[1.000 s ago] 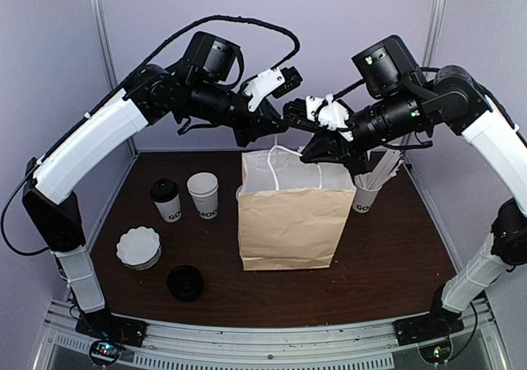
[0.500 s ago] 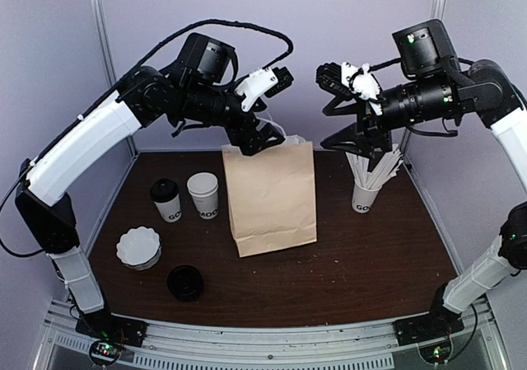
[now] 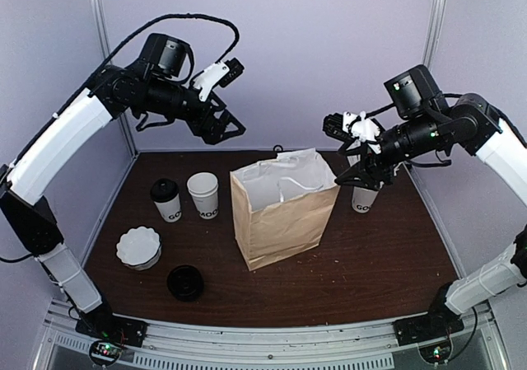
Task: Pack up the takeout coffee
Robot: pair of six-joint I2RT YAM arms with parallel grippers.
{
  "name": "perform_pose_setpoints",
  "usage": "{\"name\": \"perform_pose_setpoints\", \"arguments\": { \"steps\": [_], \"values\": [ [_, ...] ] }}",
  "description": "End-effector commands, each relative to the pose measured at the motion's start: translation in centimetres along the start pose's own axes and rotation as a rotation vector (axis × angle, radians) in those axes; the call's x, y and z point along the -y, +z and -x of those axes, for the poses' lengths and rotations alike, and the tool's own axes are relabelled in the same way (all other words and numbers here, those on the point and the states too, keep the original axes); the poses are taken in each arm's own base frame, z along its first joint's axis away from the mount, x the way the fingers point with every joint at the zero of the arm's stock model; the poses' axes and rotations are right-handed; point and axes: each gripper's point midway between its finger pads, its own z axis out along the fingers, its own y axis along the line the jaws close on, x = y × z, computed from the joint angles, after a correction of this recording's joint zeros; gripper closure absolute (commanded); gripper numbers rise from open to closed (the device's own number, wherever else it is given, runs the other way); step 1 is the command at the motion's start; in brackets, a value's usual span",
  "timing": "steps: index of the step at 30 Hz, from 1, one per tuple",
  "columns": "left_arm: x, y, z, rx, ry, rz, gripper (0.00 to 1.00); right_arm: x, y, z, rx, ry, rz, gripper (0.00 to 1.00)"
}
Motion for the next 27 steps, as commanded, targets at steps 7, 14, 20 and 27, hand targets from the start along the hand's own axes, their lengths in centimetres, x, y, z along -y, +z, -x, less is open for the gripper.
{"name": "perform_pose_setpoints", "arguments": {
  "steps": [7,14,20,27],
  "values": [
    [6.7,2.7,-2.5,-0.031,-0.064,-0.344,0.03,-1.8,1.0,2.0,0.101,-0.004,0.140,0.32],
    [3.2,5.0,-3.4,-0.091,-0.022,-0.143,0.02,-1.9,1.8,2.0,0.084,0.001,0.160,0.32],
    [3.2,7.4,-3.7,-0.120,-0.001,-0.168,0.03,-1.9,1.8,1.2,0.068,-0.004,0.140,0.32],
    [3.4,9.7,-4.3,-0.171,-0.016,-0.203,0.20,-1.3,0.8,-0.5,0.036,-0.019,0.075,0.33]
  ]
}}
